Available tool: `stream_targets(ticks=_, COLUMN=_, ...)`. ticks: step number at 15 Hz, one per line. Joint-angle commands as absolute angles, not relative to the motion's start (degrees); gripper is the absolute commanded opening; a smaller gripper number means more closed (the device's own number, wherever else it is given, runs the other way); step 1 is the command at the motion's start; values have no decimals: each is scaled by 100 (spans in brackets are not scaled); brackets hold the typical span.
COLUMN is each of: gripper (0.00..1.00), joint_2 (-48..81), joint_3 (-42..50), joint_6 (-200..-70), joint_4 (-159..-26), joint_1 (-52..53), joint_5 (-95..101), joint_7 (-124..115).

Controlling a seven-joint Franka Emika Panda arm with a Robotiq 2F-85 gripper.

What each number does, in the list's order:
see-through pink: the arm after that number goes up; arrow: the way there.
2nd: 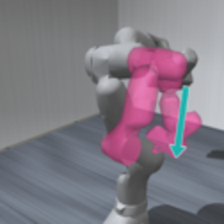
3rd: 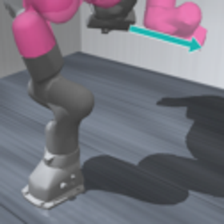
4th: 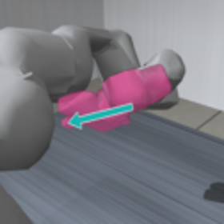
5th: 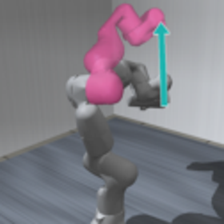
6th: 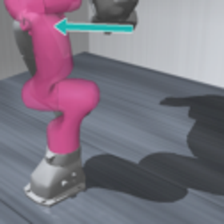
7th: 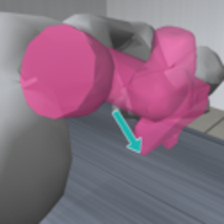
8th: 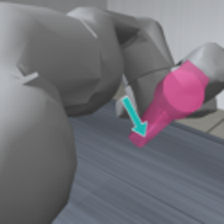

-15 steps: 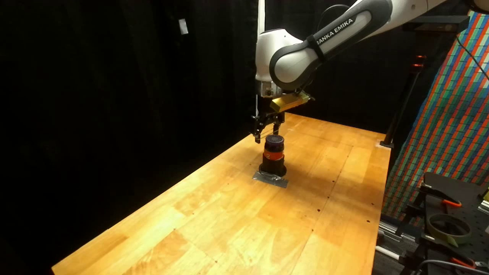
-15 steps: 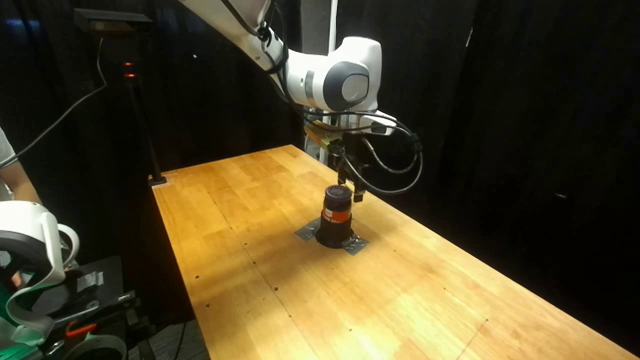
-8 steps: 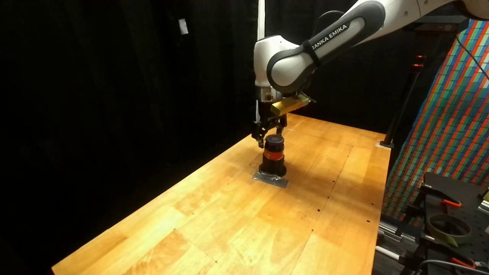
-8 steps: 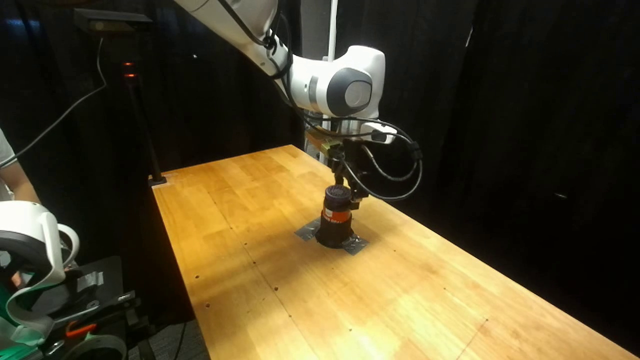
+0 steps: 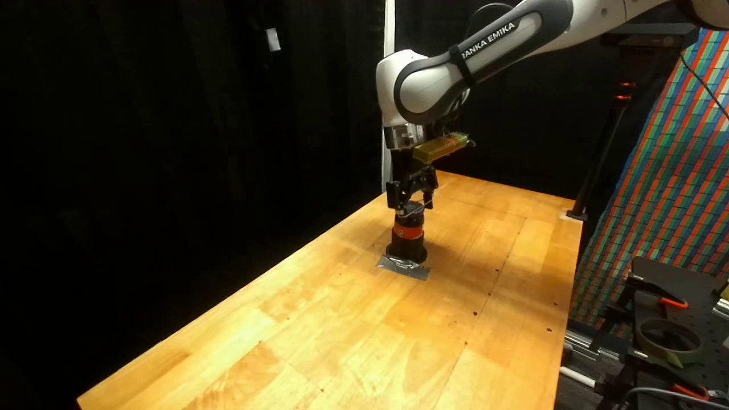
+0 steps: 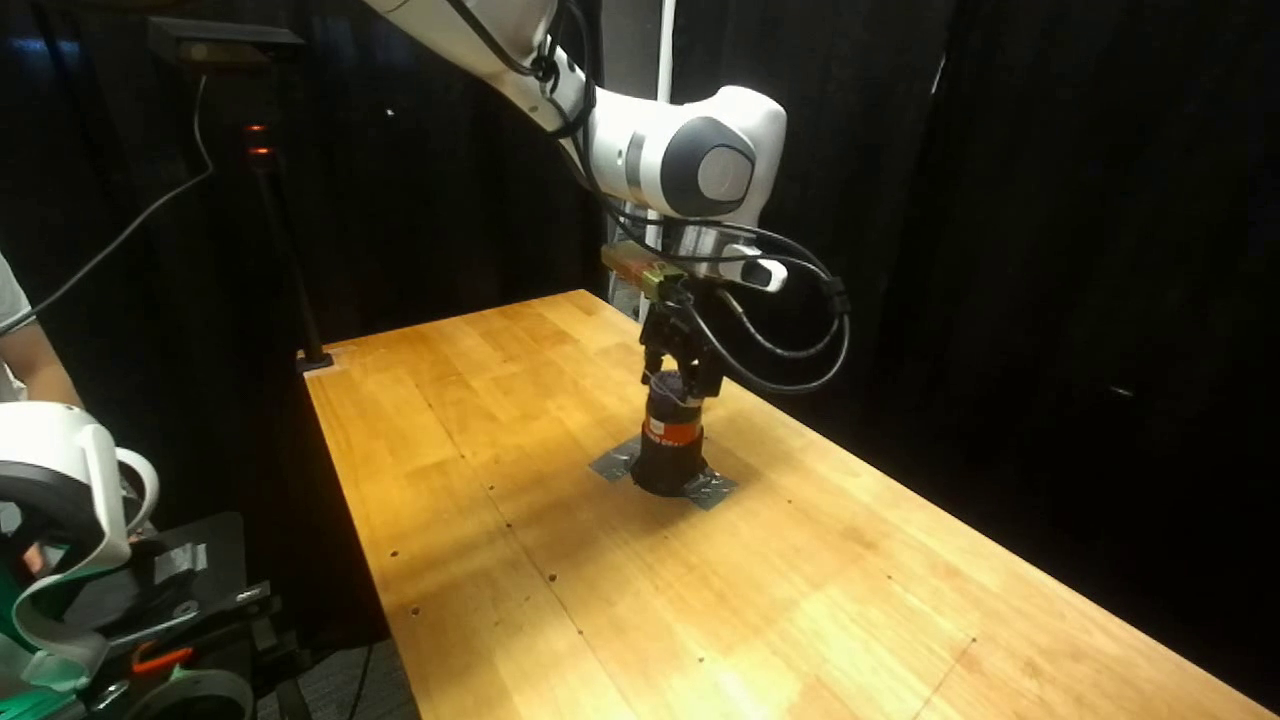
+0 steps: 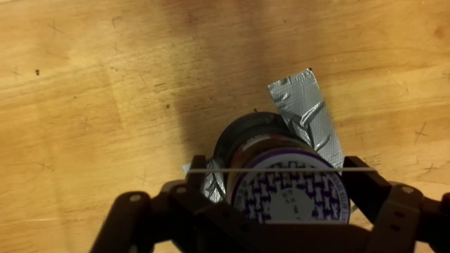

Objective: Put an elastic band over the bottom of the brown cup

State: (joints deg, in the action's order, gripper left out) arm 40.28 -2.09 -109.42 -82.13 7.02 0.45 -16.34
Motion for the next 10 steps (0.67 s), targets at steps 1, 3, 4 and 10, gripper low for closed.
stream_targets(ticks=1, gripper=100, joint_2=3916, joint_3=-268, joint_6=-10638, joint_4=-8276, joint_1=616, joint_5=-180, joint_7=-1301)
stream_targets(ticks=3, gripper=100, joint_2=3888, joint_3=-262, joint_6=-10695, joint_4=-8397, joint_1=598, joint_5=-238, joint_7=-1240)
stream_targets(ticks=4, gripper=100, joint_2=3867, joint_3=-252, joint_6=-10785, joint_4=-8487, joint_1=595, joint_5=-254, joint_7=-1241)
stream_targets(ticks=10, gripper=100, joint_2=3558, joint_3=-176, joint_6=-11407, joint_4=-9153, joint_1=657, joint_5=-146, joint_7=-1346)
